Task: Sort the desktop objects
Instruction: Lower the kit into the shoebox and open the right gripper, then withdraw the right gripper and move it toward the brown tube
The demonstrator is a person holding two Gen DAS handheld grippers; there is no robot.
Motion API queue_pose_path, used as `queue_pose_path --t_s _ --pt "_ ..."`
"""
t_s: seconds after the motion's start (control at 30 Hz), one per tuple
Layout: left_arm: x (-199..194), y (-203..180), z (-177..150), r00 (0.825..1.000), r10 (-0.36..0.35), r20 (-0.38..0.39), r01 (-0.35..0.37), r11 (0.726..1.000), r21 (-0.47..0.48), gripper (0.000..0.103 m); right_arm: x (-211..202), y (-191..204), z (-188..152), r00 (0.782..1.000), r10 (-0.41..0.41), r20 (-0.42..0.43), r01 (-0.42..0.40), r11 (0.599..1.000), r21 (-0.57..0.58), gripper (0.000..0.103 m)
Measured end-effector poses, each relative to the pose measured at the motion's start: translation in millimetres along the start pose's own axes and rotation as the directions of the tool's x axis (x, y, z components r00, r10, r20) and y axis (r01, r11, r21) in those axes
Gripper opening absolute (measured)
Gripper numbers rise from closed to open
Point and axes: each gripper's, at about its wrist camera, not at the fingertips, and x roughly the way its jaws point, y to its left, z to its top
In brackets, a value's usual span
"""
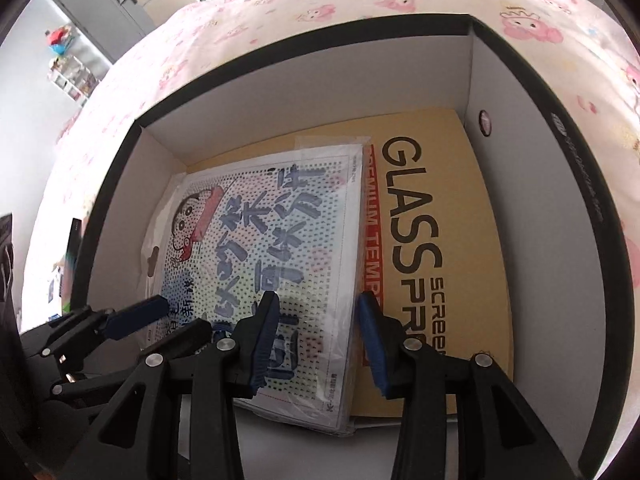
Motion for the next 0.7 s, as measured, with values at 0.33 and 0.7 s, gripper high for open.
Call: queue_pose_path --t_s 0.33,0.7 --pt "-107 -8 -35 0.957 0.01 0.289 -0.02 0.999 0.031 0.045 -99 37 -46 0.955 -0.107 0.275 0.121 0.992 -0.035 0.038" --pt "-179 13 -70 0.901 0.051 0.43 -0.071 0.997 0.031 0.048 -148 100 -91 0.92 -0.086 0.383 0.108 0.993 -0.037 0.038"
